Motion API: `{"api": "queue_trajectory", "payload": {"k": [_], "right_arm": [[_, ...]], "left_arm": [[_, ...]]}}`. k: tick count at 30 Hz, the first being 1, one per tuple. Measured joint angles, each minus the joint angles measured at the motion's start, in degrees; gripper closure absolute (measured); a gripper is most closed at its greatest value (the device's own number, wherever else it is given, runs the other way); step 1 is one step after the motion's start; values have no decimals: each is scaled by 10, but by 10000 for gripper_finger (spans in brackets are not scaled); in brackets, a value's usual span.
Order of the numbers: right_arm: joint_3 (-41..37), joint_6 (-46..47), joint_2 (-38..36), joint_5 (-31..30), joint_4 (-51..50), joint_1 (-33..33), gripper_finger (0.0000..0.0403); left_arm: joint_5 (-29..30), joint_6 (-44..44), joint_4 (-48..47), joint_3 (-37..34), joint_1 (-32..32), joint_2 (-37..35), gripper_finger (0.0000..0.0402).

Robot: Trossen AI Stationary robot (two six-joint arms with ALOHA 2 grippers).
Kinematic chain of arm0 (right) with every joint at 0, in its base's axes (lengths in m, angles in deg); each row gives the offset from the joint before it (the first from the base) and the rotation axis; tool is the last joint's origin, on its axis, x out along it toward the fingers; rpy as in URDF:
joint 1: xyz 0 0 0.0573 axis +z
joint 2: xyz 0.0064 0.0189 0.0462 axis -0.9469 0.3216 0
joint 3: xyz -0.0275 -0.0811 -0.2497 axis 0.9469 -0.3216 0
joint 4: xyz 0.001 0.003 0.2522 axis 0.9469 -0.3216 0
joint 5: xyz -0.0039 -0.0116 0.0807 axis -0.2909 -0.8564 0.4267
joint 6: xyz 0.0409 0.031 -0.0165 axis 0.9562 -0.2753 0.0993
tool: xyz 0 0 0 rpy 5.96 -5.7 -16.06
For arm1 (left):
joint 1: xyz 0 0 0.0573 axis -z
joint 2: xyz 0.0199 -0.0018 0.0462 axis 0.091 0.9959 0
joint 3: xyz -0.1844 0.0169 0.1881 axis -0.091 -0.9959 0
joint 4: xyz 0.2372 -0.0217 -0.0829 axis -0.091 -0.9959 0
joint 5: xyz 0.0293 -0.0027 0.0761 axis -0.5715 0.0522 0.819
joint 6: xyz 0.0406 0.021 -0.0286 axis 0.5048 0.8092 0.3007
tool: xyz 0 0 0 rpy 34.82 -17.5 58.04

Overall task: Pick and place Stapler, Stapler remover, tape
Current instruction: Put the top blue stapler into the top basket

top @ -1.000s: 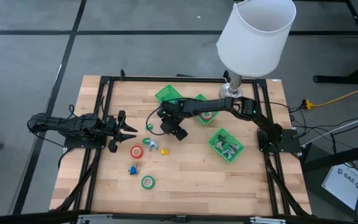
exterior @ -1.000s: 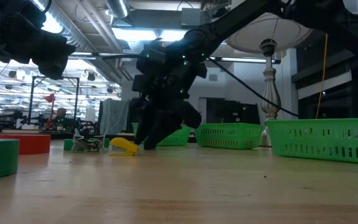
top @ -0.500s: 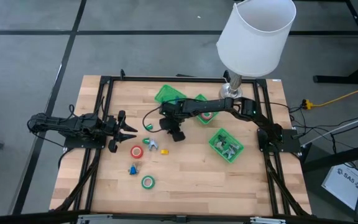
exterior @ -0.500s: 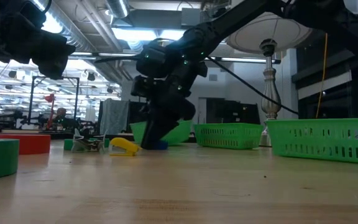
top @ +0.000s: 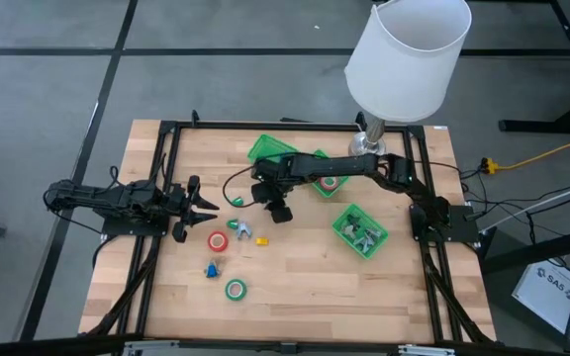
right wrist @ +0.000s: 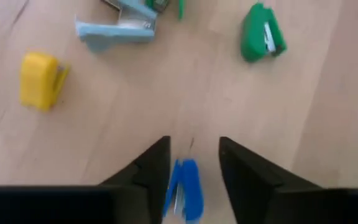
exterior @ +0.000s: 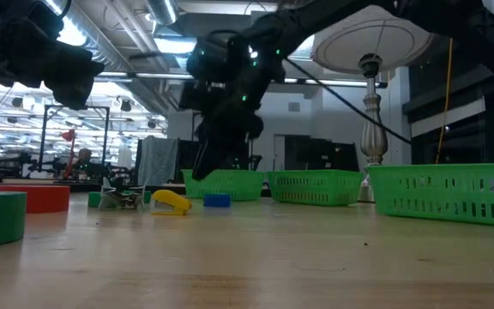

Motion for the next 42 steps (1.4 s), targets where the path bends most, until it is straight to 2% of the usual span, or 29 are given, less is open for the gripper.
{"api": "queue_trajectory", "payload": {"k": [6,11,22,28,33,42], "right_arm": [[25,9,-14,-44,-49,1,189],[24,27,-18,-45,-84,5,150],[-21,26,-18,-49,-46,13,135],[-71,27,-18,-133,12,22,135],[-76,26,-18,-135,11,31,156],[-76,28,-14,-137,17,46,282]], "left_arm": [[0,0,0,0,0,0,295],[0,0,0,0,0,0,295],[0,0,0,0,0,1,295],[0,0,0,0,0,1,295],[0,0,0,0,0,1,295],[0,0,0,0,0,1,295]]}}
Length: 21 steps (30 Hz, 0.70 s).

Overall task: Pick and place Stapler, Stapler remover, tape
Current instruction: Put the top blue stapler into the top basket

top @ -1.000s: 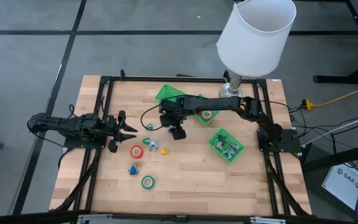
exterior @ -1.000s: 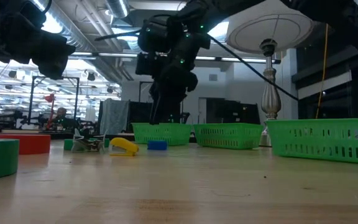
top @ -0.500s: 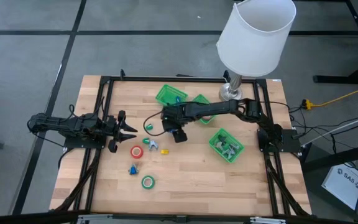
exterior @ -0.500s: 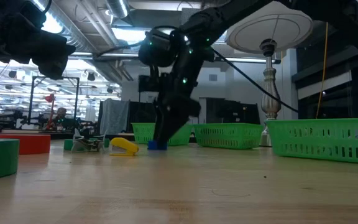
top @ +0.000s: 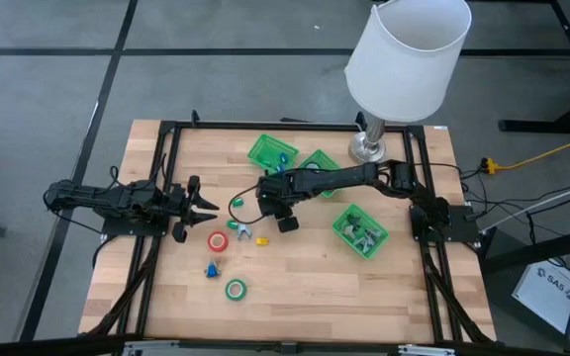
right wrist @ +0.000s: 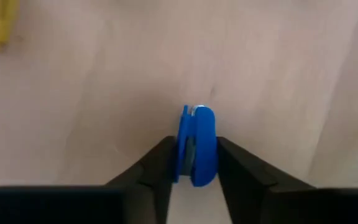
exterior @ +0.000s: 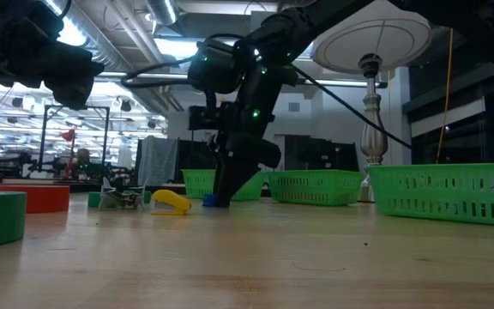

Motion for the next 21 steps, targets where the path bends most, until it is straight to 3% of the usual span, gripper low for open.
{"api": "queue_trajectory", "payload": {"k": [6,15,21], "right_arm": [[1,3,3,0,0,15,339],[0,11,-17,2,-5,17,311],[0,15,-61,3,0,7,335]], "left_arm": [[0,0,0,0,0,0,295],[0,0,0,0,0,0,295],[0,0,0,0,0,0,295]]}}
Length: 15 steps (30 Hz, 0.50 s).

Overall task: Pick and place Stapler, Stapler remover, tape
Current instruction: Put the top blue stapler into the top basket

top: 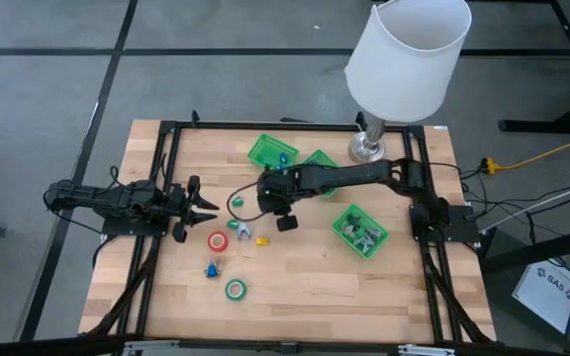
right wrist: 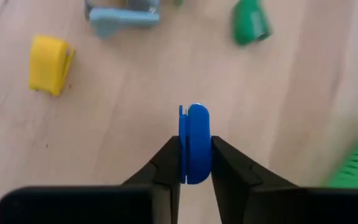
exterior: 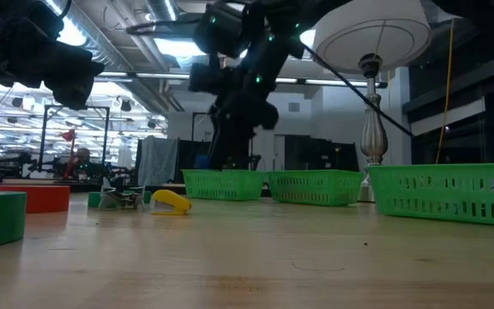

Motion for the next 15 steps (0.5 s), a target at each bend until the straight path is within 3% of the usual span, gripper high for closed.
{"api": "queue_trajectory", "payload": {"k": [9,15], "right_arm": [[1,29,-55,1,30,-30,316],[1,38,-73,1,25,-70,330]], "left_arm": [[0,0,0,0,0,0,295],[0,0,0,0,0,0,295]]}}
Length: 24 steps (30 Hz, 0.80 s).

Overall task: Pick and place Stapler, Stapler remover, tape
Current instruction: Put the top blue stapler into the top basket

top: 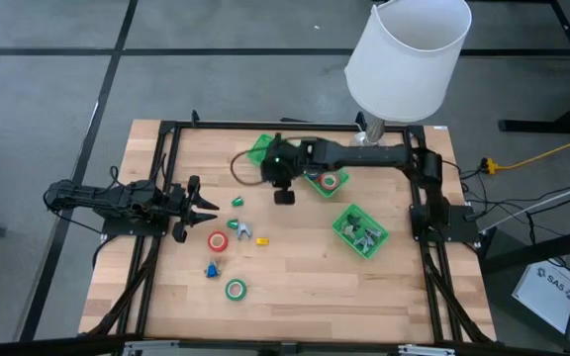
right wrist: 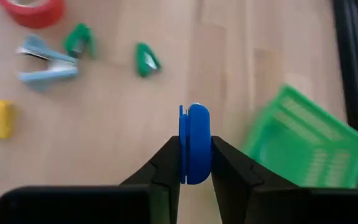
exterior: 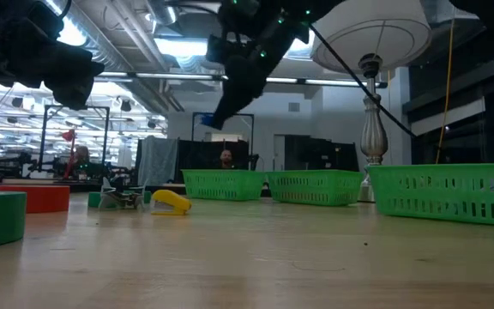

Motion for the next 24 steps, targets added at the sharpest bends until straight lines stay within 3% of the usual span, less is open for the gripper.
{"api": "queue_trajectory", "payload": {"k": [12,24], "right_arm": [[0,-10,-3,6,23,-106,312],[0,-11,27,95,84,-162,310]], "left_arm": [[0,0,0,0,0,0,295],[0,0,0,0,0,0,295]]}}
